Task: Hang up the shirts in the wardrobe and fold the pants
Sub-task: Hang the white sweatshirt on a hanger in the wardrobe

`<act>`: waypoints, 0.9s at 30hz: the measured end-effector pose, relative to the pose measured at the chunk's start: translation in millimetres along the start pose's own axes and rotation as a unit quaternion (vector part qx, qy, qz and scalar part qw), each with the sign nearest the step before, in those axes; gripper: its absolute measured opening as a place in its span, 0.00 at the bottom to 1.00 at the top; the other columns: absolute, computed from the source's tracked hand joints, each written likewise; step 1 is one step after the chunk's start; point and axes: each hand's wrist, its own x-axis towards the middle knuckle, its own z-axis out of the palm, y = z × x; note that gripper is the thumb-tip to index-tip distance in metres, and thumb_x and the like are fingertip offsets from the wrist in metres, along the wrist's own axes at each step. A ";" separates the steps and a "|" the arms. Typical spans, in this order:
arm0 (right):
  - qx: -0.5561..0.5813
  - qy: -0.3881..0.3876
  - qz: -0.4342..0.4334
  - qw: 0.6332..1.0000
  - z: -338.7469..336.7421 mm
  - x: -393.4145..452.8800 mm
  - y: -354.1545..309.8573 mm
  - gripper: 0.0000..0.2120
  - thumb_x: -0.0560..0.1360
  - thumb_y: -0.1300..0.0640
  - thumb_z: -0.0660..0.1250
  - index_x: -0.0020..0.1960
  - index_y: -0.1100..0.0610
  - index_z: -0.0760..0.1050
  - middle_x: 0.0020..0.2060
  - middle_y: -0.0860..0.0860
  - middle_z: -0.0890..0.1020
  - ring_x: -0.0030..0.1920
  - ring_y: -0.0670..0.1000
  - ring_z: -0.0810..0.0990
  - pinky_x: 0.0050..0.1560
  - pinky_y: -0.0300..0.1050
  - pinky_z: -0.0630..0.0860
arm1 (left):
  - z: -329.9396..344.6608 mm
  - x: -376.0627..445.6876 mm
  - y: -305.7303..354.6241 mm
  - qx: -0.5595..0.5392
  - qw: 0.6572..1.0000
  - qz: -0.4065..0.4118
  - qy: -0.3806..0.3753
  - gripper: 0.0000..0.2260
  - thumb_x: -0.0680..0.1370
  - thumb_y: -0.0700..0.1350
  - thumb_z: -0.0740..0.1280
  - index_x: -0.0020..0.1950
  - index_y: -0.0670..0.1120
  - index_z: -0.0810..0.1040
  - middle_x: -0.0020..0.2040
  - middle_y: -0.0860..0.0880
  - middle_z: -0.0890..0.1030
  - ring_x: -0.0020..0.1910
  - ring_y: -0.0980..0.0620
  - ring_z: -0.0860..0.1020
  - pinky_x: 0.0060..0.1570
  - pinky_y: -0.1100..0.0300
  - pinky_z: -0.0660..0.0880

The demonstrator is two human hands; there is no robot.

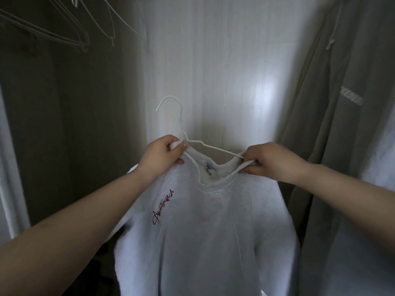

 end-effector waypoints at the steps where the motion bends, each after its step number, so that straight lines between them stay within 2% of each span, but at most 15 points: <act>1: -0.002 0.009 0.005 1.000 -2.5 -3.4 3.7 0.11 0.73 0.47 0.69 0.42 0.55 0.79 0.37 0.45 0.78 0.38 0.46 0.76 0.38 0.43 0.70 | -1.7 0.8 -2.2 0.026 1.000 0.009 0.007 0.11 0.76 0.55 0.68 0.42 0.48 0.78 0.34 0.52 0.83 0.34 0.55 0.83 0.39 0.60 0.74; 5: -0.011 0.033 0.028 0.999 -13.8 -21.5 23.5 0.12 0.72 0.47 0.71 0.42 0.57 0.80 0.35 0.47 0.78 0.35 0.48 0.75 0.37 0.45 0.69 | -24.7 0.6 -20.3 0.141 0.987 0.005 0.082 0.14 0.75 0.59 0.67 0.39 0.49 0.78 0.32 0.54 0.82 0.38 0.54 0.80 0.36 0.59 0.71; 9: -0.005 0.016 0.030 0.999 -16.7 -28.4 29.6 0.13 0.71 0.48 0.72 0.42 0.59 0.80 0.35 0.48 0.78 0.34 0.49 0.76 0.37 0.45 0.71 | -24.6 -2.8 -27.9 0.126 0.990 -0.006 0.063 0.15 0.74 0.60 0.67 0.38 0.49 0.79 0.32 0.54 0.82 0.37 0.55 0.79 0.35 0.59 0.70; 14: -0.007 0.022 0.021 1.000 -20.2 -21.9 26.2 0.11 0.71 0.47 0.71 0.45 0.54 0.80 0.34 0.39 0.72 0.33 0.39 0.71 0.35 0.35 0.63 | -15.7 0.8 -18.7 0.094 0.992 -0.025 0.077 0.16 0.74 0.61 0.67 0.37 0.49 0.80 0.32 0.54 0.82 0.38 0.54 0.80 0.37 0.58 0.71; 18: -0.022 0.015 0.006 1.000 -33.0 -12.2 22.5 0.09 0.72 0.49 0.72 0.49 0.51 0.80 0.44 0.42 0.78 0.40 0.41 0.74 0.39 0.34 0.66 | -12.1 11.9 -5.1 0.064 0.995 -0.024 0.069 0.16 0.72 0.62 0.69 0.37 0.49 0.80 0.31 0.55 0.82 0.37 0.53 0.81 0.39 0.57 0.73; 20: -0.009 0.027 0.004 1.000 -44.8 -11.5 21.8 0.11 0.72 0.51 0.72 0.53 0.49 0.78 0.49 0.43 0.79 0.42 0.39 0.75 0.42 0.30 0.67 | -17.5 23.8 3.7 0.070 0.995 -0.011 0.070 0.18 0.72 0.63 0.68 0.37 0.48 0.80 0.31 0.55 0.82 0.36 0.53 0.81 0.39 0.55 0.75; 23: 0.094 0.096 0.058 0.989 -63.6 -15.5 12.0 0.26 0.69 0.52 0.75 0.62 0.45 0.68 0.55 0.36 0.77 0.36 0.38 0.74 0.41 0.29 0.69 | -30.6 45.9 19.1 0.100 0.991 0.003 0.089 0.21 0.72 0.65 0.67 0.37 0.46 0.79 0.30 0.53 0.82 0.35 0.53 0.79 0.36 0.55 0.73; 24: 0.143 0.098 0.077 0.982 -70.7 -16.2 6.1 0.28 0.68 0.53 0.75 0.63 0.44 0.67 0.55 0.34 0.77 0.38 0.37 0.75 0.43 0.29 0.70 | -34.2 53.6 24.1 0.103 0.990 0.005 0.097 0.22 0.72 0.65 0.66 0.36 0.46 0.78 0.30 0.53 0.82 0.34 0.53 0.78 0.35 0.56 0.71; 26: 0.220 0.055 0.086 0.970 -86.5 -16.9 -1.6 0.20 0.70 0.59 0.74 0.60 0.47 0.73 0.48 0.32 0.80 0.43 0.34 0.78 0.46 0.28 0.71 | -38.8 70.4 34.0 0.091 0.990 0.000 0.111 0.24 0.71 0.66 0.67 0.35 0.45 0.76 0.31 0.52 0.81 0.33 0.53 0.76 0.32 0.59 0.69; 27: 0.257 0.030 0.084 0.962 -94.7 -17.9 -3.8 0.17 0.72 0.62 0.72 0.58 0.50 0.76 0.45 0.35 0.82 0.45 0.35 0.80 0.48 0.28 0.73 | -39.5 78.1 38.4 0.082 0.990 -0.005 0.113 0.24 0.70 0.67 0.67 0.35 0.45 0.76 0.32 0.51 0.81 0.33 0.52 0.76 0.32 0.59 0.68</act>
